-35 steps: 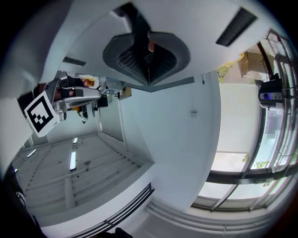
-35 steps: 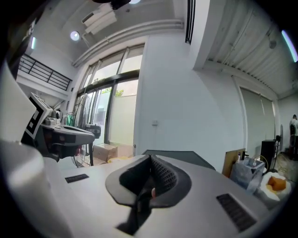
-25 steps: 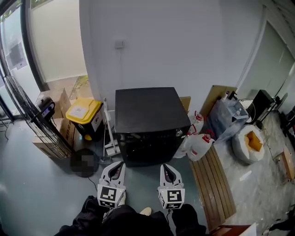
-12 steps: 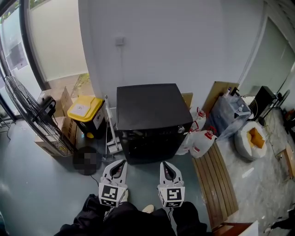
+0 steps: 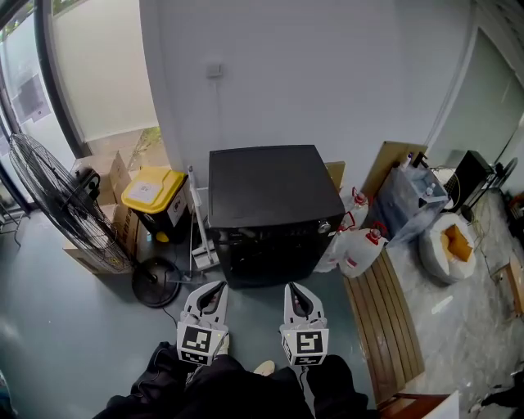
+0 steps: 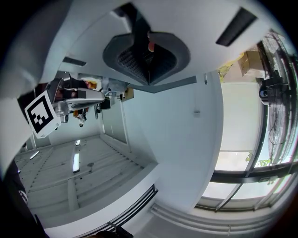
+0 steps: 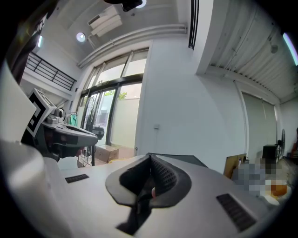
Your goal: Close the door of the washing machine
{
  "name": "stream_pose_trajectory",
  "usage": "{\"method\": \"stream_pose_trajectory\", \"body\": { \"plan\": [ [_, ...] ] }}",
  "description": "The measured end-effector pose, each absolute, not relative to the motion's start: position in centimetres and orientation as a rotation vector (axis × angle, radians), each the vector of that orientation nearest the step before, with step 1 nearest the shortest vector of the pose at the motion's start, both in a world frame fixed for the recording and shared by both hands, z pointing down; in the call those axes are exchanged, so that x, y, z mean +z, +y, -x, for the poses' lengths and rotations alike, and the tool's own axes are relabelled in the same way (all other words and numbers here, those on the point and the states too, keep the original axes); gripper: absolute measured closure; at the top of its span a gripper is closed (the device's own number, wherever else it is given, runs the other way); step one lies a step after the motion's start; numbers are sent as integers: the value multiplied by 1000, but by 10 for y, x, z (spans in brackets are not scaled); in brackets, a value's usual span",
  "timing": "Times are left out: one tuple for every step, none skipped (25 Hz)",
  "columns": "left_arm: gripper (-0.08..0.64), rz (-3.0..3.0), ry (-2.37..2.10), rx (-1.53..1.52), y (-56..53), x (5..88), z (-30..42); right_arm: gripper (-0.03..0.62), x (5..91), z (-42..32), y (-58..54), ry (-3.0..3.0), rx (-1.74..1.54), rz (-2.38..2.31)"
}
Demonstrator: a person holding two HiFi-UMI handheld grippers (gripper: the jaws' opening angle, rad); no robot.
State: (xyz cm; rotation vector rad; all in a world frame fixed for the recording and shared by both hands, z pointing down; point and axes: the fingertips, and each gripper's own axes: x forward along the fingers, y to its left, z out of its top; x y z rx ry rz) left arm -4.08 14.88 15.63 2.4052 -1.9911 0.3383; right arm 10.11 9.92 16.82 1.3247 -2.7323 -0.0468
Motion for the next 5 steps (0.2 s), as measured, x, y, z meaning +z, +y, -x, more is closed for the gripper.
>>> {"method": "stream_pose_trajectory", "body": {
  "plan": [
    [535,-2404,-1990,340,148,157,40,577,168,-101,98,-2734,-46,-1324],
    [535,-2404,-1989,340,147,157,40,577,168,-101,97,-2735,-45,-1323],
    [535,-2404,-1988,340,146,158,39,577,168,-101,96,-2735,-45,-1324],
    [535,-2405,-1987,341,144,158,38,577,168,-101,94,-2735,-45,-1324],
    [535,-2406,-1986,341,143,159,38,577,169,-102,93,-2735,-45,-1324]
  ]
}}
